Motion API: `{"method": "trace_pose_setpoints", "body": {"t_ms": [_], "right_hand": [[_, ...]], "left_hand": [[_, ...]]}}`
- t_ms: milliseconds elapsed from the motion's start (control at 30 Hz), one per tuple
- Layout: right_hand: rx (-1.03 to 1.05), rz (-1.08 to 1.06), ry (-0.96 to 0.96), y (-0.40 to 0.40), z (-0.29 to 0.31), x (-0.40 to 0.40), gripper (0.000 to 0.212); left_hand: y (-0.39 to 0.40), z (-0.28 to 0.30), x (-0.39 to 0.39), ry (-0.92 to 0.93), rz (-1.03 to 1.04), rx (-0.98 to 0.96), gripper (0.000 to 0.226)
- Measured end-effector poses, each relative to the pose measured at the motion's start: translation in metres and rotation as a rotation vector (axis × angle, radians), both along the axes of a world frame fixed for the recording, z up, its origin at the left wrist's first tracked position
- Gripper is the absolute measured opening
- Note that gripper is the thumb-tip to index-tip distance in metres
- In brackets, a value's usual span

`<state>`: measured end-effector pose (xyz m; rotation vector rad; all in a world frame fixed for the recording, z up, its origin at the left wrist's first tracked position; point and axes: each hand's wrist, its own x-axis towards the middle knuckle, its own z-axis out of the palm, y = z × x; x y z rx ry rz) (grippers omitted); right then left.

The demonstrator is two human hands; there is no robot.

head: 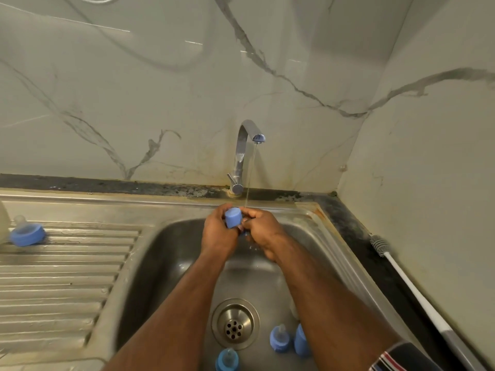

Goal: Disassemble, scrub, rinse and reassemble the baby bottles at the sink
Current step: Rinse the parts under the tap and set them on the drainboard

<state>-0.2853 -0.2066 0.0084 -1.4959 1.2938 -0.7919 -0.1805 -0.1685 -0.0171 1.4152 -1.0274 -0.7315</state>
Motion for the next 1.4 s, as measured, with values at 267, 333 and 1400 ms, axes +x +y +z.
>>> {"method": "trace_pose_setpoints", "body": {"t_ms": [267,333,1400], "right_hand": [[0.157,-0.168,-0.468,0.006,0.020,0.003,0.025],[0.128,-0.051,-0.261,0.012,0.016,0.008,0.023],[-0.110,0.654,0.867,0.078,-0.056,0.072,0.055]], "left_hand": [[0.020,0.024,0.030,-0.193,0.049,0.006,0.047],[0.031,0.034,0.054,-0.230,0.085,0.021,0.046],[0.126,0.040,0.206,-0.549,0.492,0.125,0.054]]}}
